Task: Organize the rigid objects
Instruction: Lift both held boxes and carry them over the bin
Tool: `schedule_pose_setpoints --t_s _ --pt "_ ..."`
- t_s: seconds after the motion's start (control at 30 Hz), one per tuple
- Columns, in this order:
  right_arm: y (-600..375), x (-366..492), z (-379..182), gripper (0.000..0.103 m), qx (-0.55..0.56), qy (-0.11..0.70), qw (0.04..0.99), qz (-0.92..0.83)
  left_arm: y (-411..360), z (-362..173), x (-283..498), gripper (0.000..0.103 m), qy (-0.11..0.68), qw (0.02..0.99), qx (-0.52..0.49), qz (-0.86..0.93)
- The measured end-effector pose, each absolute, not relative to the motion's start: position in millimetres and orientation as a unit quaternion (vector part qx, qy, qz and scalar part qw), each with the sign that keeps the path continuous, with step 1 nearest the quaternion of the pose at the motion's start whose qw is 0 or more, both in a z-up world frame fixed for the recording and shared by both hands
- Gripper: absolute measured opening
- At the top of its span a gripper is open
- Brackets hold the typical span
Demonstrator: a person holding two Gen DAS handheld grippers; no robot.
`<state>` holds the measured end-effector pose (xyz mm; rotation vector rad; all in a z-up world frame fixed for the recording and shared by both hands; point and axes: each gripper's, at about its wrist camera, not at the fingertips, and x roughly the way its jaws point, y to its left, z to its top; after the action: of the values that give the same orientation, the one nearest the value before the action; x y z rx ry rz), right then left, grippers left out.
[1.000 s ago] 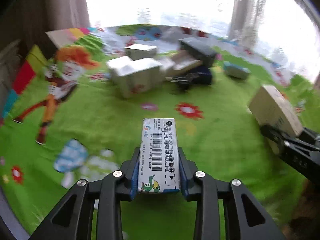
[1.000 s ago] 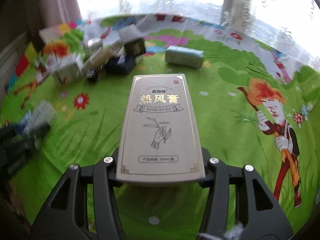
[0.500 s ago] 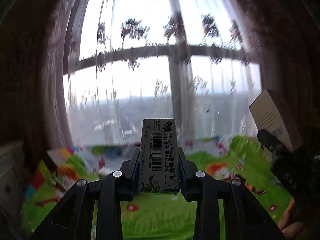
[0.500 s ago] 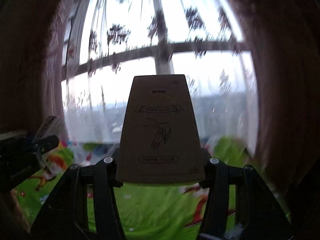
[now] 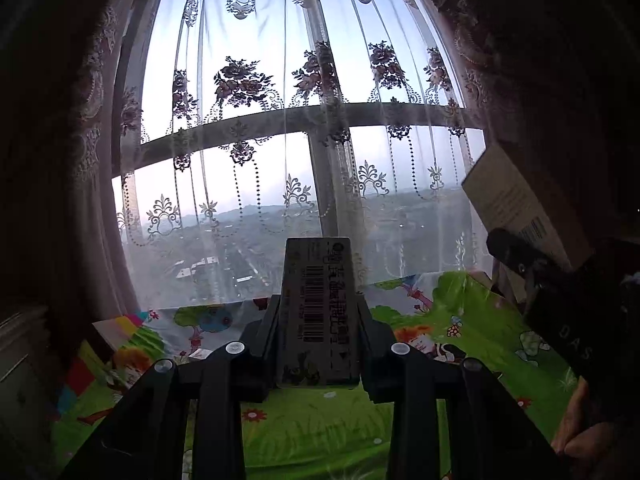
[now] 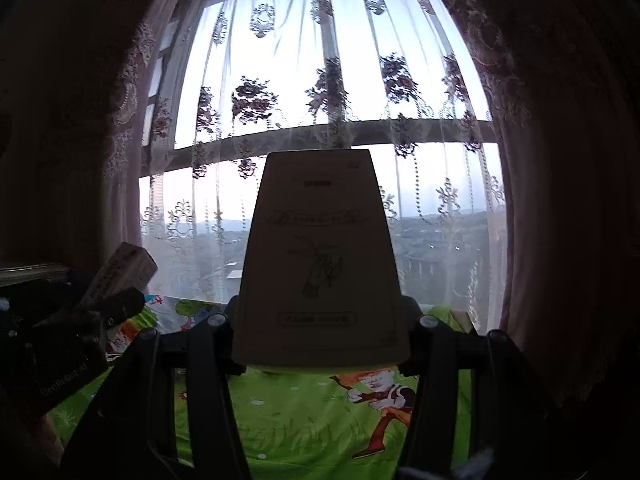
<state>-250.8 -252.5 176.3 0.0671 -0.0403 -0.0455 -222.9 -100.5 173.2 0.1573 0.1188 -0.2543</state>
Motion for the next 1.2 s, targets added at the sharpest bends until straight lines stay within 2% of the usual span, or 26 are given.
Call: schedule_pose_setpoints --t_s 0.23,0.63,1.2 --pt "-231.2 -258.5 183.4 0.055 0.026 -0.017 0.999 0.035 -65.8 173.2 -230.1 0.034 0.081 0.991 0.056 -0.092" --pt "-172.4 -269.7 206.9 0.055 -0.007 -0.053 0.99 0.13 17.8 190.0 -264.1 0.034 0.047 0.999 0.012 0.014" --pt "-68.9 -287.6 205.4 0.055 -0.079 -0.056 0.951 0.294 103.5 160.1 -304.6 0.034 0.081 0.99 -0.022 0.113"
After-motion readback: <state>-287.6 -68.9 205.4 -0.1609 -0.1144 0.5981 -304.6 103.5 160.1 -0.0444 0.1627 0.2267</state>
